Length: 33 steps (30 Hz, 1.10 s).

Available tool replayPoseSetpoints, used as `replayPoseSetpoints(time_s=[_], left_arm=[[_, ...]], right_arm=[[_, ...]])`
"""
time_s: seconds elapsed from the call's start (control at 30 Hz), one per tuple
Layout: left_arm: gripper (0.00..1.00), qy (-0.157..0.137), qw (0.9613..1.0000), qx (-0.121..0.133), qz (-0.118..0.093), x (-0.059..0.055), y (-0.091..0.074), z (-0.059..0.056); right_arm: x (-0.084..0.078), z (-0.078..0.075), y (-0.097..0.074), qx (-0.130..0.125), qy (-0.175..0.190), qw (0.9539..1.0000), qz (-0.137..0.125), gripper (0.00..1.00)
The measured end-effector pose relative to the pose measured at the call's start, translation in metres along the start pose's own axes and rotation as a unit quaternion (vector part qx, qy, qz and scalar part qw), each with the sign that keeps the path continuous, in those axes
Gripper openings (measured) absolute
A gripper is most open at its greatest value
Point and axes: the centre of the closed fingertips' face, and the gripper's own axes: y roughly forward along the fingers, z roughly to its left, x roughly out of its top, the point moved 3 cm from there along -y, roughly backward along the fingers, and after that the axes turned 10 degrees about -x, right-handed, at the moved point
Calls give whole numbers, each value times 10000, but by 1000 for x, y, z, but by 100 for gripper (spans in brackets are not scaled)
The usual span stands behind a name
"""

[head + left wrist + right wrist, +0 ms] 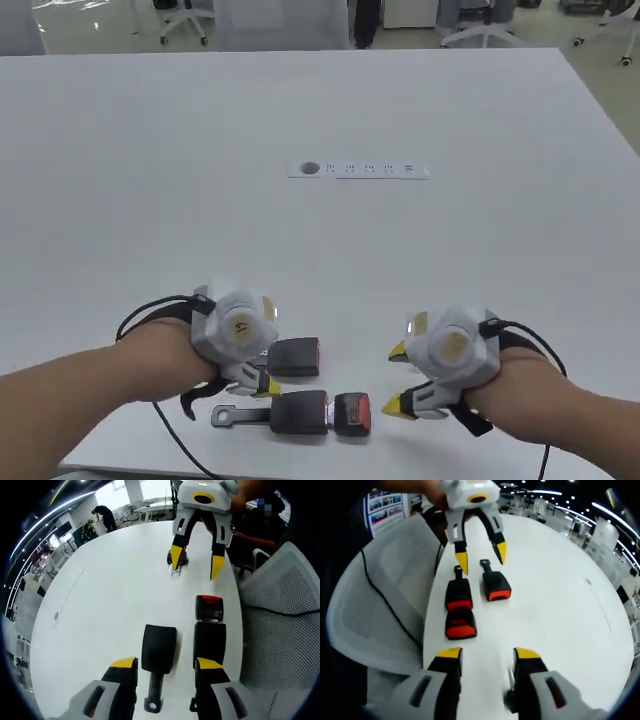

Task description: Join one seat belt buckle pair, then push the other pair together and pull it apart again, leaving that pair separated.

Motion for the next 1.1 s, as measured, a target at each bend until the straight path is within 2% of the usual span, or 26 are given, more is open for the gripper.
replayPoseSetpoints(time_s=[0.2,0.27,0.33,0.47,0.57,0.73,0.87,0.9,0.97,1.07,1.1], left_arm=[[49,-24,9999,0,106,0,6,16],[50,-68,9999,-91,77,0,13,16],[50,37,9996,-174,209,-4,19,16],[50,37,9993,-264,276,-8,27,20],[49,40,9988,-343,337,-11,31,23],[46,92,9978,-540,363,-11,38,23],[43,116,9970,-661,380,-11,41,22],[41,118,9968,-695,380,-11,41,21],[37,87,9963,-790,322,-9,41,17],[35,86,9964,-791,295,-9,41,17],[35,206,9960,-813,304,-9,42,17]], right_arm=[[-25,-28,-7,-176,93,9997,155,40],[-33,-33,-8,-204,69,9996,196,41],[-46,-40,-9,-216,67,9993,300,42],[-62,-47,-10,-218,82,9988,441,43],[-72,-50,-9,-130,60,9984,555,43],[-78,-54,-3,-6,-32,9979,641,42],[-79,-49,1,177,-247,9968,738,36],[-78,-50,2,173,-303,9970,694,35],[-76,-50,2,228,-271,9967,737,34],[-76,-50,3,287,-283,9963,766,34],[-76,-50,3,295,-294,9962,770,34]])
